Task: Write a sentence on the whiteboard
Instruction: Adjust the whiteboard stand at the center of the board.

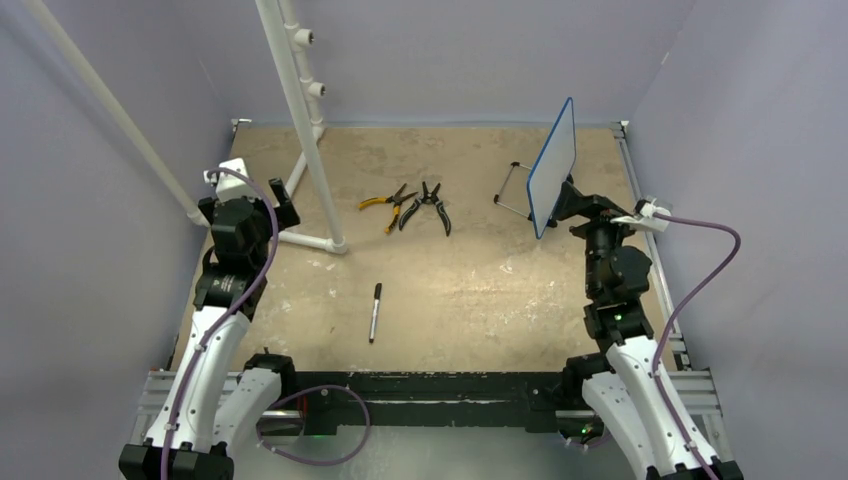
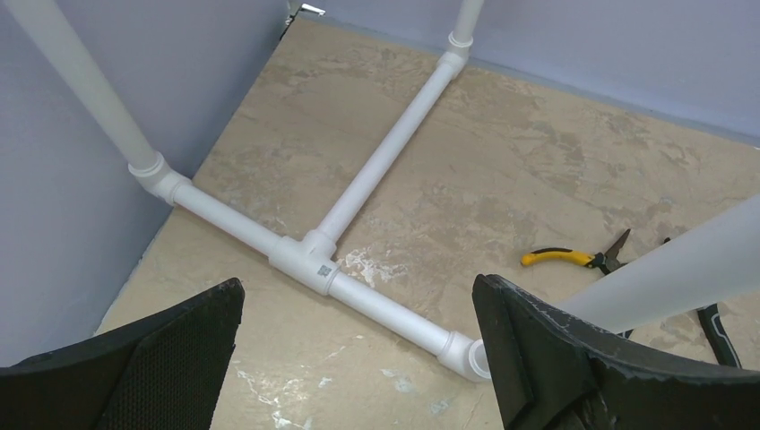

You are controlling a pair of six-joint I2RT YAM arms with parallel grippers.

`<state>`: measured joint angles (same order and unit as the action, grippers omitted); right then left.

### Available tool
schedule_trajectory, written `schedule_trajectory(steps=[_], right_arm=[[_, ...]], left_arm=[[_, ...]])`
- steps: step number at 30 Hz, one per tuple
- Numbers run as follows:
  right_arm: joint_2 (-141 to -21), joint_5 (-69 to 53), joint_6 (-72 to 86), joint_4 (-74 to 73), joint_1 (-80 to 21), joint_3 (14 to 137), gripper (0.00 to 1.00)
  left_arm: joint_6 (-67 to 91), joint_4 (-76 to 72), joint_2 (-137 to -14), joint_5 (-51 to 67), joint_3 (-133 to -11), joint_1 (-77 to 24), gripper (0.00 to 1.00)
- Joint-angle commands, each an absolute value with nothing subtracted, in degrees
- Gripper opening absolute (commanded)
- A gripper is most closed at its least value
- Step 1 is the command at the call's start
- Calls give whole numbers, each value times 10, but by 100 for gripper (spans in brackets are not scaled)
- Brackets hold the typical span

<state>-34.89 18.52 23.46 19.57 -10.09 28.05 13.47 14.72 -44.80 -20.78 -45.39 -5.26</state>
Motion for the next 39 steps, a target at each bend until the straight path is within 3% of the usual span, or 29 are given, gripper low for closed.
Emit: schedule_trajectory(steps=[1, 8, 16, 22, 27, 31, 39], right_arm=[[-362, 216, 285, 186, -99, 268, 99], [-487, 198, 338, 197, -78, 259, 96], [-645, -13, 392, 281, 50, 262, 91], [-739, -63, 402, 327, 96, 285, 80], [-832, -105, 396, 354, 129, 318, 62], [-895, -124, 391, 372, 144, 342, 54], [-964, -155, 360, 368, 147, 383, 45]], left_arm=[[153, 143, -449, -208, -481, -50, 99], [153, 150, -448, -223, -472, -50, 99], [151, 172, -481, -209, -476, -50, 99], [145, 169, -479, -176, -473, -50, 99], [142, 163, -478, -166, -470, -50, 99], [141, 162, -477, -158, -469, -50, 99], [139, 160, -482, -149, -468, -50, 99]])
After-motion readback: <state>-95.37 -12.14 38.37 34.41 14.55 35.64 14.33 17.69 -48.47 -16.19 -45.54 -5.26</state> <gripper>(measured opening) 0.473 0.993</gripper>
